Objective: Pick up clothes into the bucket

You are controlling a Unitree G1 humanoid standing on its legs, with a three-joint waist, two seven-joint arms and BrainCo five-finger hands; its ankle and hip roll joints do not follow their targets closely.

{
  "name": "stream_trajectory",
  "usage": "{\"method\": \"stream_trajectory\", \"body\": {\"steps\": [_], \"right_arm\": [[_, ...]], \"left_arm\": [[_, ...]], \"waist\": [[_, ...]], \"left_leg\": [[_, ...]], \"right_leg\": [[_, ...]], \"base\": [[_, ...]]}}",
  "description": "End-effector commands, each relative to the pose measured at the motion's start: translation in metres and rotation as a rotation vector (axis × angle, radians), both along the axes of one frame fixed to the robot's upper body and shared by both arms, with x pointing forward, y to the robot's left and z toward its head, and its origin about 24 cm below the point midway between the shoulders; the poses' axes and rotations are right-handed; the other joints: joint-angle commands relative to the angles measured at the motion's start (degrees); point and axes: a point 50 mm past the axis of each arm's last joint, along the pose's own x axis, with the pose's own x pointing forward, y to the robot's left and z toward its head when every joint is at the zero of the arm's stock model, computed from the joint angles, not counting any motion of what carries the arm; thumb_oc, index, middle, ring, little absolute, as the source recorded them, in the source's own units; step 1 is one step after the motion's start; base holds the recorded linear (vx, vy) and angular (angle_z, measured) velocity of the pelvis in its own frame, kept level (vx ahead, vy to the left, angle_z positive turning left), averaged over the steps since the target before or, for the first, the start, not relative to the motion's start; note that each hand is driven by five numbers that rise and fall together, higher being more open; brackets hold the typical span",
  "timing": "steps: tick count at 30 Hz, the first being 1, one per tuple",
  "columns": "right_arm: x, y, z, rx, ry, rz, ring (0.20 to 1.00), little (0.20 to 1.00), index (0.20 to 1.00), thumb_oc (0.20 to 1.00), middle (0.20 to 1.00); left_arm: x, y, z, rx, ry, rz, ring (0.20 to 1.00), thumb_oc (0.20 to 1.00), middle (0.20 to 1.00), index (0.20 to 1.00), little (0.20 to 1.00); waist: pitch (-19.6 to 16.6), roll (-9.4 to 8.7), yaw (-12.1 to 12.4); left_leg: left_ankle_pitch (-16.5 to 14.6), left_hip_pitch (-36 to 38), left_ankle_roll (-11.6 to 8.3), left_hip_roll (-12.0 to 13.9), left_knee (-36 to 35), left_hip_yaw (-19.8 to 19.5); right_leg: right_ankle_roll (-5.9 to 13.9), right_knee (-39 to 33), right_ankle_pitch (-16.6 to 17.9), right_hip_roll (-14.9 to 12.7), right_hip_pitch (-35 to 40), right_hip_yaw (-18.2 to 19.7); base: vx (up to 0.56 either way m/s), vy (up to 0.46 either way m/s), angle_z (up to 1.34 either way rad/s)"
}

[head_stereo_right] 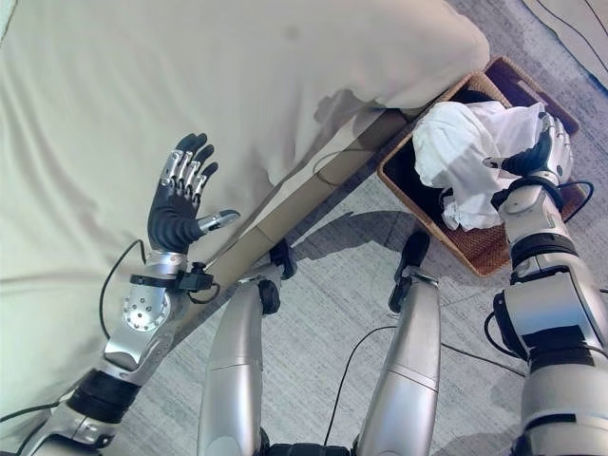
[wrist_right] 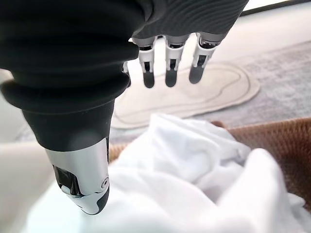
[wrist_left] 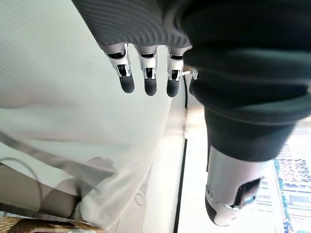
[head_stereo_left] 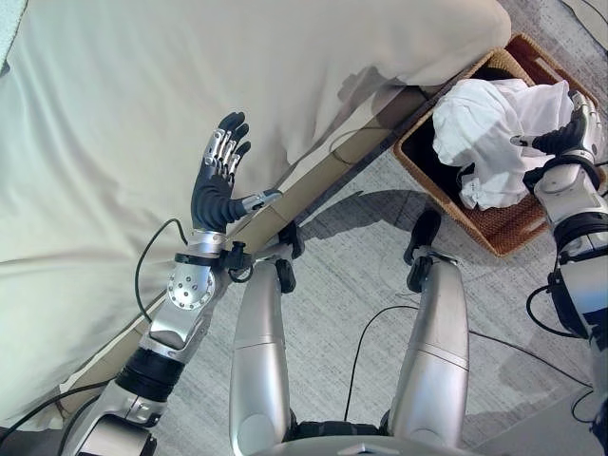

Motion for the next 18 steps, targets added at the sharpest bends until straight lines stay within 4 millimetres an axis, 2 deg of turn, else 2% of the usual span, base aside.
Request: {"method": "stream_trajectory", "body": {"steps": [1,2,3,4,7,8,10,11,15,18], "right_arm": [[-0.005,0.001,-0.018,0.032,-0.033,0.043,1.000,1.000,1.000,1.000,1.000],[-0.001,0.012,-0.019,0.048,-0.077,0.101,1.000,1.000,1.000,1.000,1.000],[-0.002,0.012,-0.020,0.049,-0.076,0.100,1.000,1.000,1.000,1.000,1.000],[0.000,0.024,-0.024,0.072,-0.118,0.162,1.000,1.000,1.000,1.000,1.000],[0.000,0.033,-0.029,0.072,-0.133,0.207,1.000,1.000,1.000,1.000,1.000],[-0.002,0.041,-0.037,0.073,-0.134,0.251,1.000,1.000,1.000,1.000,1.000],[-0.002,0.046,-0.039,0.067,-0.140,0.275,1.000,1.000,1.000,1.000,1.000],[-0.006,0.054,-0.051,0.074,-0.126,0.315,1.000,1.000,1.000,1.000,1.000],[-0.012,0.064,-0.064,0.099,-0.132,0.366,1.000,1.000,1.000,1.000,1.000],[-0.022,0.075,-0.082,0.148,-0.131,0.415,1.000,1.000,1.000,1.000,1.000]], "left_arm": [[-0.007,0.006,-0.002,-0.076,-0.020,0.017,1.000,1.000,1.000,1.000,1.000],[-0.005,0.007,-0.003,-0.078,-0.015,0.025,1.000,1.000,1.000,1.000,1.000],[-0.006,0.007,-0.004,-0.077,-0.014,0.024,1.000,1.000,1.000,1.000,1.000],[-0.004,0.010,-0.005,-0.083,-0.013,0.040,1.000,1.000,1.000,1.000,1.000],[-0.003,0.012,-0.011,-0.085,0.012,0.051,1.000,1.000,1.000,1.000,1.000],[-0.002,0.016,-0.017,-0.083,0.032,0.072,1.000,1.000,1.000,1.000,1.000],[-0.002,0.018,-0.019,-0.081,0.041,0.082,1.000,1.000,1.000,1.000,1.000],[-0.003,0.022,-0.024,-0.073,0.056,0.099,1.000,1.000,1.000,1.000,1.000],[-0.004,0.028,-0.032,-0.046,0.089,0.124,1.000,1.000,1.000,1.000,1.000],[-0.007,0.036,-0.043,-0.016,0.134,0.149,1.000,1.000,1.000,1.000,1.000]], "waist": [[-6.3,1.24,-1.8],[-6.7,0.70,-2.1],[-6.5,0.66,-2.1],[-6.9,0.14,-2.4],[-6.7,-0.43,-2.5],[-6.6,-1.14,-2.7],[-6.4,-1.41,-2.8],[-6.6,-1.83,-2.8],[-6.6,-2.42,-2.8],[-7.6,-3.04,-2.8]], "left_leg": [[-7.0,0.4,0.48,-0.7,3.1,-2.0],[-6.7,2.8,0.31,-0.6,1.5,-2.2],[-6.6,3.2,0.30,-0.6,1.2,-2.2],[-6.2,6.0,0.15,-0.6,-0.6,-2.3],[-5.5,9.9,-0.08,-0.6,-3.1,-2.7],[-3.1,13.0,0.26,-0.9,-6.0,-2.4],[-2.6,14.8,0.15,-1.0,-7.1,-2.7],[-1.9,18.4,-0.11,-1.1,-9.6,-2.9],[-0.7,23.9,-0.39,-1.3,-13.4,-3.5],[0.5,29.5,-0.59,-1.4,-17.5,-4.1]], "right_leg": [[1.91,-7.0,2.8,3.5,2.8,1.7],[2.14,-8.6,3.1,3.6,5.5,1.1],[2.14,-8.9,3.2,3.6,6.0,1.0],[2.40,-10.6,3.5,3.7,8.9,0.5],[2.70,-13.3,4.2,3.6,13.5,-0.6],[2.41,-16.5,6.4,3.2,17.3,-2.1],[2.50,-17.6,6.7,3.2,19.3,-2.5],[2.80,-20.1,7.2,3.2,23.5,-3.4],[3.15,-23.6,7.9,3.2,29.8,-5.1],[3.56,-27.1,8.6,3.3,35.7,-6.7]], "base": [[0.03,-0.025,0.05],[0.03,-0.025,0.06],[0.04,-0.041,0.05],[0.00,0.000,0.00],[0.02,-0.053,0.00],[-0.02,-0.035,0.09],[0.02,-0.043,0.14],[0.04,-0.035,0.12],[0.08,-0.028,0.09],[0.12,-0.040,0.11]]}}
